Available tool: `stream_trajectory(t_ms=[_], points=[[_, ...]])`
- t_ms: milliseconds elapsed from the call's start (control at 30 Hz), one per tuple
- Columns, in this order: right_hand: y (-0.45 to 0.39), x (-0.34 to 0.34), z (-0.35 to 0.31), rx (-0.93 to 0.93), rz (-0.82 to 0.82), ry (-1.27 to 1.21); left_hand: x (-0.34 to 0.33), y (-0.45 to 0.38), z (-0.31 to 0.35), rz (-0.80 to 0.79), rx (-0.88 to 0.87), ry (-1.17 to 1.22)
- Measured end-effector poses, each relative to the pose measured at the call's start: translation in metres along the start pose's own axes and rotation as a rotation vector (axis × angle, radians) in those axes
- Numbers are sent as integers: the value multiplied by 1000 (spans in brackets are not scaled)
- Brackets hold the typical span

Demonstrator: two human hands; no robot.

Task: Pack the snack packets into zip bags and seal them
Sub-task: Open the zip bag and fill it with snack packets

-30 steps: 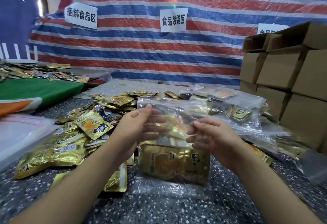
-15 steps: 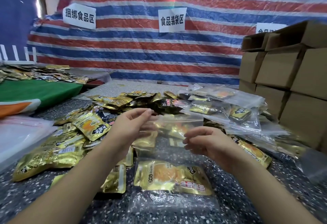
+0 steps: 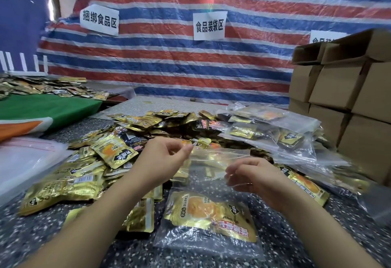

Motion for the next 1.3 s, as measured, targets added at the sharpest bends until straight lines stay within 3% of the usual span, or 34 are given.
stream_trajectory(t_ms=[133, 300, 400, 633, 767, 1067, 1300], points=[[-2, 4, 1, -30, -11, 82, -1, 1, 1, -88, -23, -108], [-18, 21, -2, -10, 269, -160, -1, -1, 0, -113, -29, -79], [-37, 21, -16, 48, 294, -1, -5, 1, -3, -187, -59, -135], [-96, -35, -71, 262, 69, 894, -8, 1, -5, -254, -52, -211], [-133, -77, -66, 278, -117, 1312, -10, 0, -6, -319, -53, -276], [-177, -107, -39, 216, -148, 1333, -12, 1, -11, -316, -95, -353], [-166, -103, -44, 311, -184, 1473, -13, 0, -15, -266, -85, -447]])
Point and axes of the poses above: each hand's wrist, its own y-axis away from the middle knuckle, its own x-axis out of the back of the hand, z = x × y, the point moved 1 cm from there along -y, towards the middle knuckle, and after that the axes turned 1 degree about z, right-handed, at the moved point
